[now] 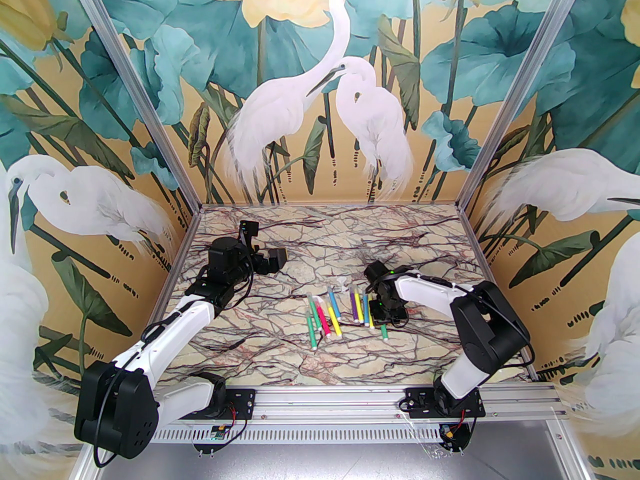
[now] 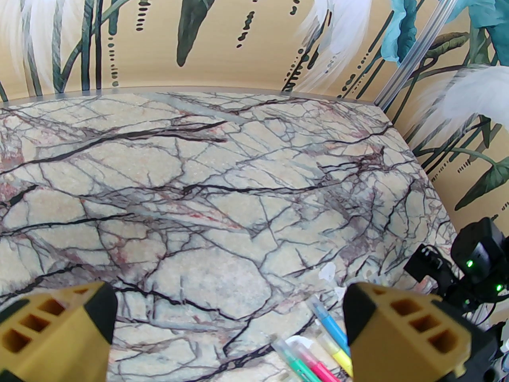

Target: Open the pen caps

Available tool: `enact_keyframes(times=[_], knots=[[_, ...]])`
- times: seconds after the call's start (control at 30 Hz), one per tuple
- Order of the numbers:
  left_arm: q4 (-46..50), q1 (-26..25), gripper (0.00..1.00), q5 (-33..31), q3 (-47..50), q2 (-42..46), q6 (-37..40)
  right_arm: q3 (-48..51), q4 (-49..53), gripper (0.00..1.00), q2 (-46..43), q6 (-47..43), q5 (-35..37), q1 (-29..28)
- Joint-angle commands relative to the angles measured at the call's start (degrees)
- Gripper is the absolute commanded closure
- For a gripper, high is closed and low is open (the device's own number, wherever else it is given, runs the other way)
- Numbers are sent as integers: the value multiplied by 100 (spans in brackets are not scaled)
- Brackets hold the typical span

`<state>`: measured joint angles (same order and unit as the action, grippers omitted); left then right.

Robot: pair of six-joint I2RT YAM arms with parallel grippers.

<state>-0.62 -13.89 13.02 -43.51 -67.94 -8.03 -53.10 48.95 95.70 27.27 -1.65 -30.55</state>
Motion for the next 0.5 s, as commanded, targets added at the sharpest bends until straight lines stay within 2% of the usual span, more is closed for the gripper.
enact_keyframes(times=[0.0,0.47], knots=[[53,-35,0,157,-175,-52,-84,64,-179,74,320,151,625,-23],[80,-46,0,52,-304,-287,-330,145,-380,90,-27,159,685,-59]])
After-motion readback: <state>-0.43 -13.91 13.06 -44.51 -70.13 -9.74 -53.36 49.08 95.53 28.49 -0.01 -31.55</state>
